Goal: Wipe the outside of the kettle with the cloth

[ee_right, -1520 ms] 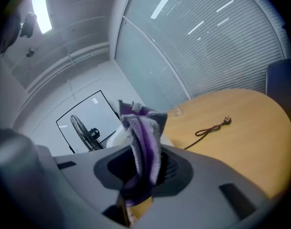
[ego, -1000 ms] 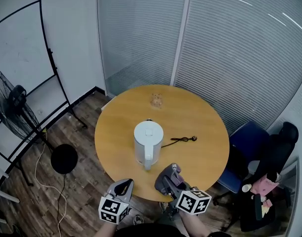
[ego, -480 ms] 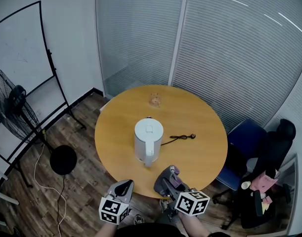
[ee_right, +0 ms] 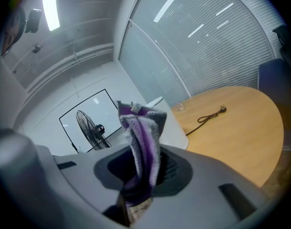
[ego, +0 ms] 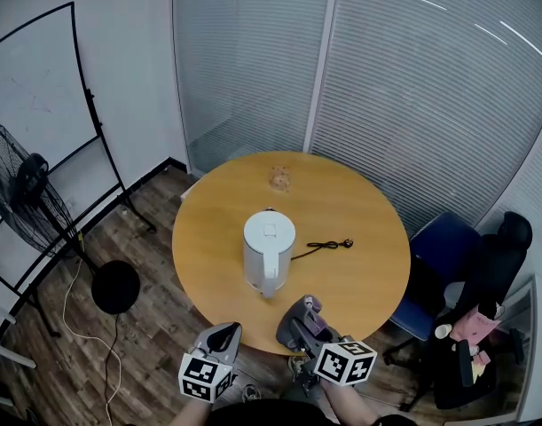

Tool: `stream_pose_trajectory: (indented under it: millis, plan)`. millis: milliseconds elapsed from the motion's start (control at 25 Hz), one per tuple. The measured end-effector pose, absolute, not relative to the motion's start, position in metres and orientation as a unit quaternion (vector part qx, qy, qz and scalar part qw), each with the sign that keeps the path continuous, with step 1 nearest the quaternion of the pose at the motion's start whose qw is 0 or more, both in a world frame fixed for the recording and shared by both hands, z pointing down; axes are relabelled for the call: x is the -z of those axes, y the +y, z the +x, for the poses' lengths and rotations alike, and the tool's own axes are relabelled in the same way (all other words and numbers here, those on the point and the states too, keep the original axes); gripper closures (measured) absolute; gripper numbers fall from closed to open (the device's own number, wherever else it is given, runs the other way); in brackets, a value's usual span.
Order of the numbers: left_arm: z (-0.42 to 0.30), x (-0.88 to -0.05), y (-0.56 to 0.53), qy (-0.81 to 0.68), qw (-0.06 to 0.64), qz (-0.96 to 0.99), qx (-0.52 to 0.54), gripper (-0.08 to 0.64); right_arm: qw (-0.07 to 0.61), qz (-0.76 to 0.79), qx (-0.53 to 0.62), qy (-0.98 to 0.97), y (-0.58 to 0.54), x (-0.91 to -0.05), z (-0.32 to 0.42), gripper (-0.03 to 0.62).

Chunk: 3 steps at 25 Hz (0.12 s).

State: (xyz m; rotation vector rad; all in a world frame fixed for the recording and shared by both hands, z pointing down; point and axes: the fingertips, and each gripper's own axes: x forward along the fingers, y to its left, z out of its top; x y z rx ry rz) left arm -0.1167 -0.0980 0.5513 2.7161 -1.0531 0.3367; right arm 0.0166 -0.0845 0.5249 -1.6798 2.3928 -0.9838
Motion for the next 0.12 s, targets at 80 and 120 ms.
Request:
stream_pose_trajectory:
  millis: [80, 120]
  plan:
    - [-0.1155, -0.5513, -0.0994, -0.355, 0.104, 0.922, -0.113, 0.549, 0.028, -0.544, 0.318, 0.776, -0.0855, -0.5250, 0.0162, 0.497]
    - [-0.1149, -0.5513, -0.1001, -0.354, 0.104, 0.923, -0.113, 0.549, 0.028, -0.544, 0.317, 0.776, -0.0861, -0.5250, 0.0159, 0.497]
